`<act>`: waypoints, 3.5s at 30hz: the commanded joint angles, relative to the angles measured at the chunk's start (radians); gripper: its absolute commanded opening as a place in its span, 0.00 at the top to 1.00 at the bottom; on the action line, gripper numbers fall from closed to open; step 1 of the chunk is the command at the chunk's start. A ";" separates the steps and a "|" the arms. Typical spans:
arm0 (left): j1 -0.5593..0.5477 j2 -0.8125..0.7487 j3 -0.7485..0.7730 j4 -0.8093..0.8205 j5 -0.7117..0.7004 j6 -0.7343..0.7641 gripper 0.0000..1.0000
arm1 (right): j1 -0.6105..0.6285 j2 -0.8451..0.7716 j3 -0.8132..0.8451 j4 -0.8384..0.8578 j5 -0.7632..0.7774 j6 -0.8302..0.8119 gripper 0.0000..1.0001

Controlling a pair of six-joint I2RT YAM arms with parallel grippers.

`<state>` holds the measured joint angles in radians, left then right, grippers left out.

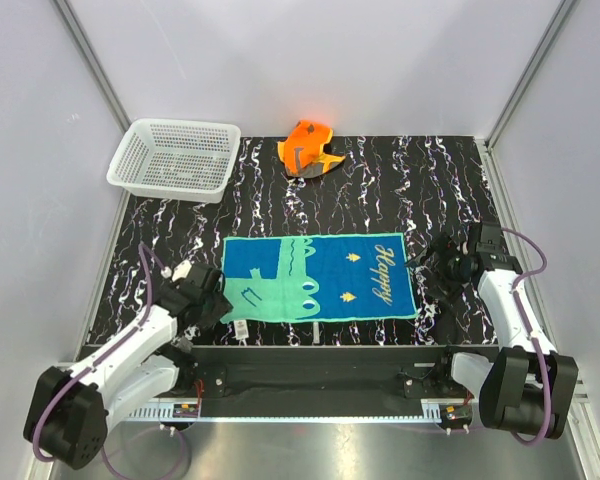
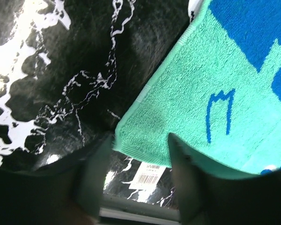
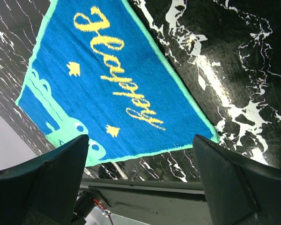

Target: Roll the towels

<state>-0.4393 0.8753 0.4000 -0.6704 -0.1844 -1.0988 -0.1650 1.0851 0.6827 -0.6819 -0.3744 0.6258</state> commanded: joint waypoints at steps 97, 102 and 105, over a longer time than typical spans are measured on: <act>0.137 0.123 0.329 0.046 0.008 0.320 1.00 | 0.279 0.376 0.383 -0.173 0.356 -0.001 1.00; 0.146 0.252 0.427 0.074 -0.009 0.336 1.00 | 0.278 0.475 0.491 -0.154 0.356 -0.026 1.00; 0.149 0.327 0.465 0.094 -0.027 0.349 1.00 | 0.279 0.527 0.540 -0.143 0.364 -0.035 1.00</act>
<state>-0.2970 1.1511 0.7986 -0.6338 -0.1703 -0.7803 0.1059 1.5837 1.1530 -0.8471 -0.0196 0.6228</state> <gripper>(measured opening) 0.019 0.014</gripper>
